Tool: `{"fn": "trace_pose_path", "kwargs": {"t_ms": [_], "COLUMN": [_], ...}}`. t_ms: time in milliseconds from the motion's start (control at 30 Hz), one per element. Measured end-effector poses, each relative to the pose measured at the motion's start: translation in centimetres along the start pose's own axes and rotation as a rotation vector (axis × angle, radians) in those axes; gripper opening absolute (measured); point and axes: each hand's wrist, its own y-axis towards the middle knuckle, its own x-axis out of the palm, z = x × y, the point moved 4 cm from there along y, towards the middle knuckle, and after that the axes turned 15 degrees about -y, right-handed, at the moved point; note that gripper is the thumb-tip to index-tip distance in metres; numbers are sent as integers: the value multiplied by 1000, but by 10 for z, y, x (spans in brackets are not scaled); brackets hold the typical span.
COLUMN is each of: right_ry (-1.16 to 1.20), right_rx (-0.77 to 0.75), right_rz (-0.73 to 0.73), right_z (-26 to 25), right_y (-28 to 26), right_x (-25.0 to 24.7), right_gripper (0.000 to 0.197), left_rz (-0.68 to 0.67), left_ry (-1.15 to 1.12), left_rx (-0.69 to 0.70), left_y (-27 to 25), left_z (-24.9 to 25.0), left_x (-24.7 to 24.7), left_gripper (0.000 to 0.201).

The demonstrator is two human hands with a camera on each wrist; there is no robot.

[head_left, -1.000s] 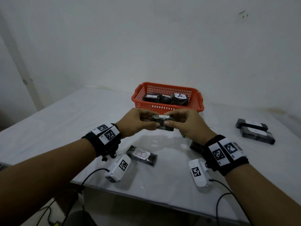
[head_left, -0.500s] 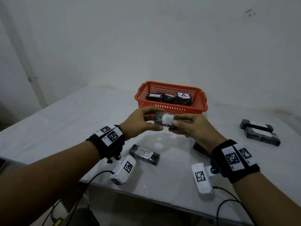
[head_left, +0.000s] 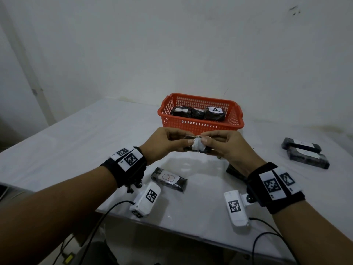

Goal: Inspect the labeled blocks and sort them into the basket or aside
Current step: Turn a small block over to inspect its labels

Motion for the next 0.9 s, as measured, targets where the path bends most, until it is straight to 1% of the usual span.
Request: {"fn": "trace_pose_path", "kwargs": {"t_ms": [67, 167, 300, 333, 400, 433, 500, 600, 667, 733, 833, 900], "right_ry": [5, -52, -79, -64, 29, 78, 104, 132, 119, 107, 146, 129], "right_rx": [-8, -46, -67, -56, 18, 59, 99, 83, 57, 57, 74, 65], "right_rz": [-28, -14, -26, -45, -104, -128, -132, -69, -21, -7, -38, -41], "right_z": [2, 1, 1, 1, 2, 3, 3, 6, 10, 13, 15, 14], "right_y": [1, 2, 1, 1, 2, 3, 3, 1, 0, 0, -1, -1], "right_x": [1, -2, -2, -1, 3, 4, 5, 4, 2, 2, 6, 8], "right_gripper": [35, 41, 47, 49, 52, 51, 41, 30, 31, 34, 41, 41], "left_rz": [-1, -27, 3, 6, -2, -9, -23, -28, -4, 16, 50, 45], "left_ry": [5, 4, 68, 72, 61, 52, 38, 31, 29, -9, -21, -12], "left_rx": [8, -6, 80, 102, 129, 135, 140, 109, 60, 41, 46, 42], "left_y": [1, 1, 0, 0, -1, -1, -2, -4, -4, -4, -3, -4], "left_z": [1, 2, 5, 6, 6, 6, 6, 4, 1, -3, -5, -6], "left_x": [-3, -2, -3, -3, -3, -3, -2, 0, 1, 1, 1, 3], "left_gripper": [22, 28, 30, 31, 33, 34, 37, 42, 41, 36, 35, 36]}}
